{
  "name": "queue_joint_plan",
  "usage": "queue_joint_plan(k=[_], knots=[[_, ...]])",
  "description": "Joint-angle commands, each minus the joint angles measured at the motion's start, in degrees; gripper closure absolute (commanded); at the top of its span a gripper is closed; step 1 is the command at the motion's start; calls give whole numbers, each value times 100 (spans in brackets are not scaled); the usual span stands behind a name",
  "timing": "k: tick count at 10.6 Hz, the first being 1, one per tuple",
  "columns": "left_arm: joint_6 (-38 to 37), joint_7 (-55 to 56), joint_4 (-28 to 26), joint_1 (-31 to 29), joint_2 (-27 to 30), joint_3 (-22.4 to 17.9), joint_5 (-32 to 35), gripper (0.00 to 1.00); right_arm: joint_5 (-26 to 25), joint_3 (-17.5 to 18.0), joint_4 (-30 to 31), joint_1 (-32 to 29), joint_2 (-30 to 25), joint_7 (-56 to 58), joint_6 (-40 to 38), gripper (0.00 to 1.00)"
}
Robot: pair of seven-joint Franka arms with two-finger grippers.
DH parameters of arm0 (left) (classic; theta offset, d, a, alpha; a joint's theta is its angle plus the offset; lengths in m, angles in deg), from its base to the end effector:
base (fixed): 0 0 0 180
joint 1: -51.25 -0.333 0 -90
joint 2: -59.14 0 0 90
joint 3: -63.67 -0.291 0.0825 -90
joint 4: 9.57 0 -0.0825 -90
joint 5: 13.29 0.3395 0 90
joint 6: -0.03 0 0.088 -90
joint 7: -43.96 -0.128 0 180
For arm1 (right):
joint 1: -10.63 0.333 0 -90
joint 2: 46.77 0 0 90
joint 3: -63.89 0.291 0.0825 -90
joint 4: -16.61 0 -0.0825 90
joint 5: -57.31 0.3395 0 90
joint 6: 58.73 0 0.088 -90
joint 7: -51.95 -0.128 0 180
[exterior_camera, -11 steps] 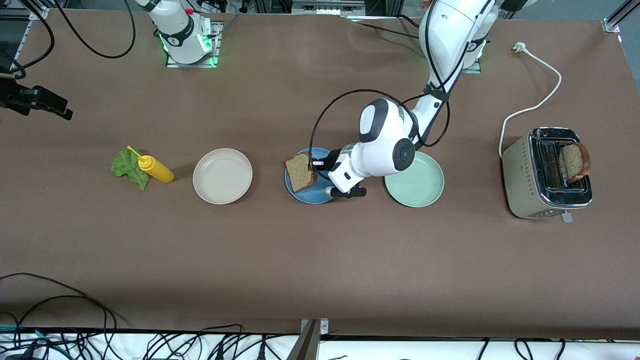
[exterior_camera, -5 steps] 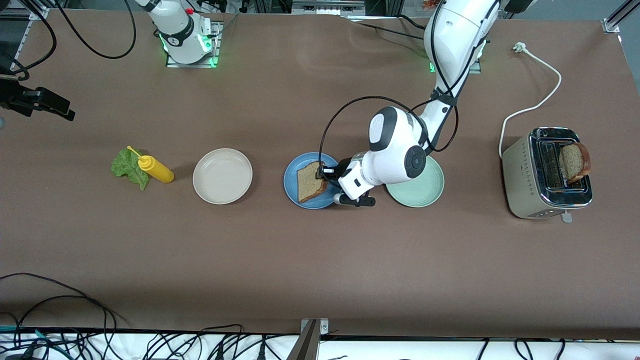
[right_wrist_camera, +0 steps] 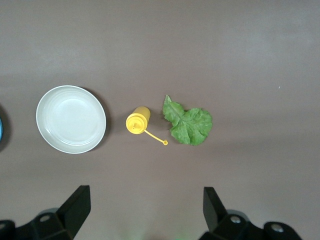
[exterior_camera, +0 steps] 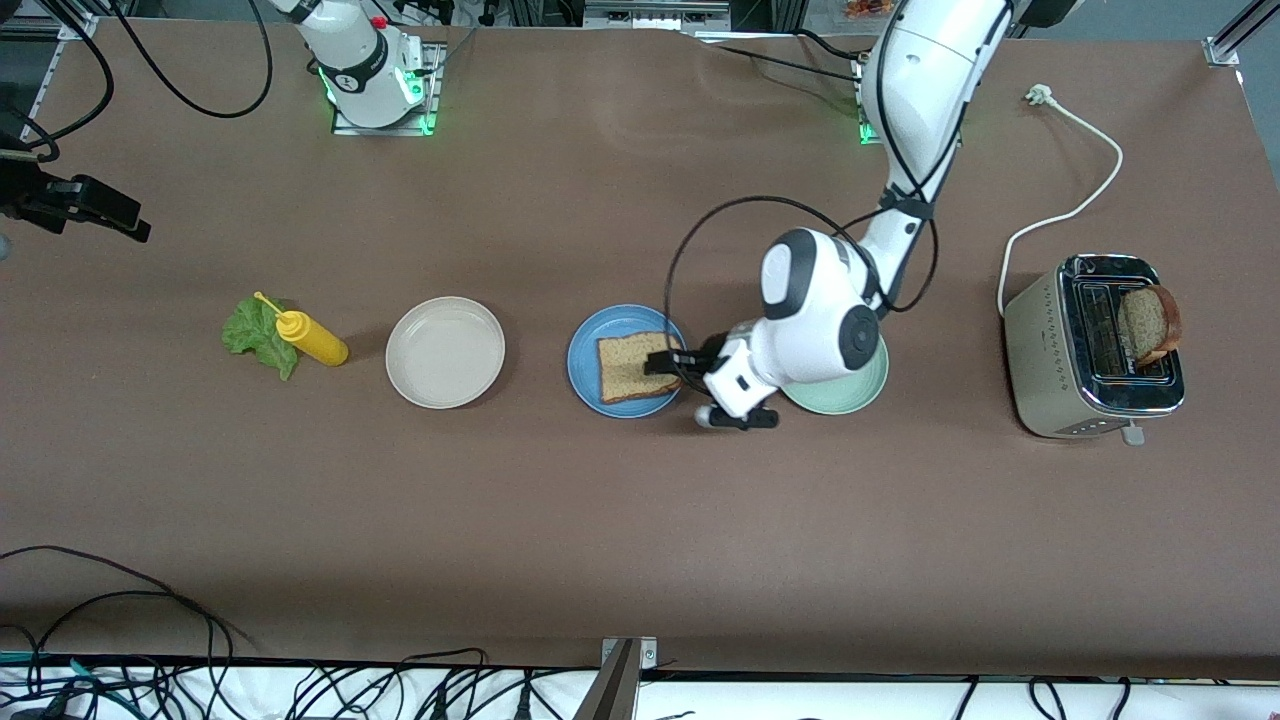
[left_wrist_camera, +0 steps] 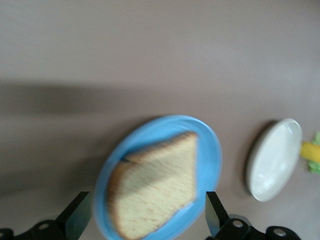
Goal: Make sandwich in blue plate with both arms
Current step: 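Lower the bread flat onto the blue plate and open the left gripper, then raise the left gripper toward the toaster while the right gripper reaches lettuce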
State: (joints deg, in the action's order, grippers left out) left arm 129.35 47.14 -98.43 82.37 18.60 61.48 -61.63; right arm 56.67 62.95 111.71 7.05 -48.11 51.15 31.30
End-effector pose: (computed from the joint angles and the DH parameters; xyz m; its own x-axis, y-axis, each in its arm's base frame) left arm 0.5632 -0.3523 0.2313 0.9822 0.0359 -0.1843 0.1336 -0.8235 0.5514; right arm 0.4977 -0.0409 0.5525 0.9936 -0.0925 -0.0649 -0.0919 -0.9957 0.0117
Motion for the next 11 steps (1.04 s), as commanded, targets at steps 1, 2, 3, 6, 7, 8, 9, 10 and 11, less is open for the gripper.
queue_joint_plan(k=[1,2,3,6,7,8,9,10,11], knots=[[-258,-134,-227,-184,-16,-264,-88,0,-6,23,-115,-3,28,-26,-91,0],[-319,-125,-263,-220,10,-299,-88,0,-6,23,-106,-3,28,-8,-91,0],[-511,-134,-272,-229,45,-474,-80,0,-6,23,-106,-3,28,0,-91,0],[-715,-177,-604,-587,518,-738,-45,0,-15,23,-97,172,107,-43,-91,0],[-715,-274,-884,-807,781,-739,112,0,-23,23,-89,234,134,-61,-91,0],[-776,-388,-1026,-1009,1019,-739,479,0,-24,23,-62,252,143,26,-135,0],[-1046,-432,-1019,-1176,1178,-739,1083,0,-15,15,-53,243,134,44,-187,0],[-1180,-441,-1019,-1370,1353,-730,1620,0,-41,15,-45,243,143,105,-197,0],[-1399,-563,-1010,-1519,1503,-730,2000,0,-67,15,-62,243,151,289,-188,0]])
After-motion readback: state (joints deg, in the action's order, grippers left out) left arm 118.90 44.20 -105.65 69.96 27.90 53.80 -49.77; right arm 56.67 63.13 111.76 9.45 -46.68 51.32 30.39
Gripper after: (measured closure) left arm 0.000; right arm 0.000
